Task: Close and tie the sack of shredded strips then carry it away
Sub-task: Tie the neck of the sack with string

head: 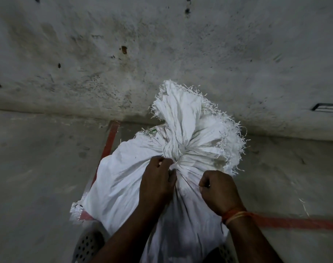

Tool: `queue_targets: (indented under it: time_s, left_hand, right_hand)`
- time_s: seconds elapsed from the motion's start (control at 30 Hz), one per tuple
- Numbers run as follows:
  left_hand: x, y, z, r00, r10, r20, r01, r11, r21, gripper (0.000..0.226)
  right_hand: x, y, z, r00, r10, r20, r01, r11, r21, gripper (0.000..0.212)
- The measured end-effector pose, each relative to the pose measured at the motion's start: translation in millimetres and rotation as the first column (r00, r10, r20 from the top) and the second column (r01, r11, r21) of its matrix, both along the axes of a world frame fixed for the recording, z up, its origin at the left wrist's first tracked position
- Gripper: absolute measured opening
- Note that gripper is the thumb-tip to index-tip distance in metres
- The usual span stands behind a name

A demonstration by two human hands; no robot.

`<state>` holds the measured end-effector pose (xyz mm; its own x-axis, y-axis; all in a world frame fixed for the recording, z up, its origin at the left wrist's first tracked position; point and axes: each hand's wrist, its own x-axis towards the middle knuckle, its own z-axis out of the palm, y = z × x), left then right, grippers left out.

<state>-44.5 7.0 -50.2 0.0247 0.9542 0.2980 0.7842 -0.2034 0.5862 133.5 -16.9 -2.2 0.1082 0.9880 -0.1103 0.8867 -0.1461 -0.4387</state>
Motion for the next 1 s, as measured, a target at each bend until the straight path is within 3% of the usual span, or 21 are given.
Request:
queue_targets:
  time_s: [0.2,0.3,0.43,0.6,0.77,1.0]
  left_hand:
    - [-3,8,-10,0.989,-0.148,0.015,0.147,0.989,0.031,0.021]
    - [-11,15,-1,0.987,-0.078,0.144,0.080,0.997,-0.005,0.009]
    - [-11,16,1,0.980,-0.122,0.157,0.128,0.991,-0.029,0.012]
    - [-12,20,0,0.979,-0.128,0.160,0.133,0.991,-0.023,0.008]
    - [-16,23,3,0.980,-0.144,0.136,0.146,0.989,-0.002,0.010]
    - [-16,24,3,0.987,-0.145,0.065,0.146,0.989,-0.007,0.020]
  right_hand:
    - [13,-6,10,0.996,0.066,0.067,-0.056,0.990,-0.132,0.015]
    - [15,-8,9,0.995,0.090,-0.043,-0.094,0.990,-0.102,0.021]
    - [1,-2,3,0.972,0.092,-0.215,-0.077,0.994,0.079,0.027]
    - [-23,3,-4,0.874,0.324,-0.363,-0.297,0.946,0.129,0.055]
    - [-31,13,-4,0.861,0.391,-0.326,-0.351,0.920,0.175,0.019]
    - [-24,15,-7,0.868,0.434,-0.240,-0.399,0.899,0.180,0.013]
